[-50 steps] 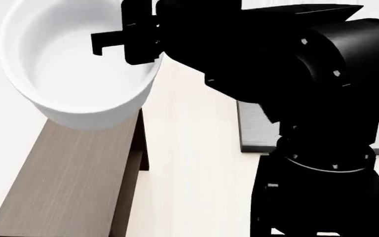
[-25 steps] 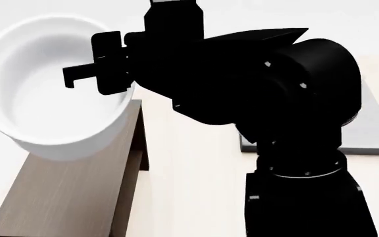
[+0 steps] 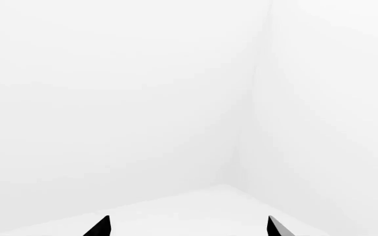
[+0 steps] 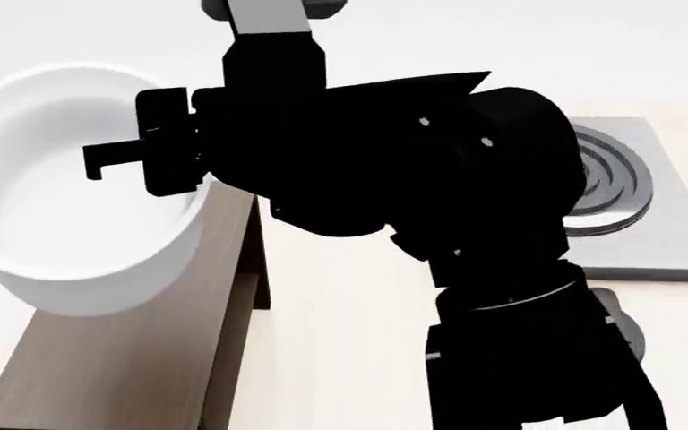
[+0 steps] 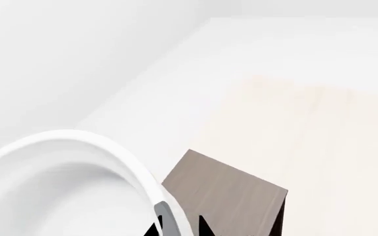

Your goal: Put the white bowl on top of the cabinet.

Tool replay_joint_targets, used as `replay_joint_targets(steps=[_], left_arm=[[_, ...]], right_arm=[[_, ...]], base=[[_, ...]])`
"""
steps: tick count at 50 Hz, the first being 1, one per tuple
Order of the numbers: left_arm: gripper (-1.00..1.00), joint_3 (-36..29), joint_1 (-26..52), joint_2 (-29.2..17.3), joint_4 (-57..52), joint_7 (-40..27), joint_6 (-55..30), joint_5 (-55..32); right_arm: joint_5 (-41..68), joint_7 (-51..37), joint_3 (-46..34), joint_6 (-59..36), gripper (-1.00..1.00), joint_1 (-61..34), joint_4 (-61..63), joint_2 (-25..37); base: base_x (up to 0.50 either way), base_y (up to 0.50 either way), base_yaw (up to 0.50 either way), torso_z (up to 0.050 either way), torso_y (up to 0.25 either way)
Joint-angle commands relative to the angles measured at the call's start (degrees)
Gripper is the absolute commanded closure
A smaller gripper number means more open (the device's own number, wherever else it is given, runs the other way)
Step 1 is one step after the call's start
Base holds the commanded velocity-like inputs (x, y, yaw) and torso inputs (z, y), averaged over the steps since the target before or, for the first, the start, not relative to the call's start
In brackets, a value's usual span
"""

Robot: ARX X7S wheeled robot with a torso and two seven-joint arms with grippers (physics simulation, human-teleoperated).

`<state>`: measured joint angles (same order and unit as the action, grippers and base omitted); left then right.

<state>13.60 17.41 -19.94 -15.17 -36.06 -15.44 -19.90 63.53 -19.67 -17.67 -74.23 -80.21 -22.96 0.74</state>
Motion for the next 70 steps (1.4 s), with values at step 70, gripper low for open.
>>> replay_joint_targets(steps=[70], left_arm=[[-1.0, -0.7, -0.1, -0.6, 0.4, -0.7, 0.3, -0.4]], right_arm=[[1.0, 8.2, -18.7, 18.0, 1.0, 1.8, -12.1, 1.4]], base=[[0.0, 0.0, 0.0, 0.0, 0.0]])
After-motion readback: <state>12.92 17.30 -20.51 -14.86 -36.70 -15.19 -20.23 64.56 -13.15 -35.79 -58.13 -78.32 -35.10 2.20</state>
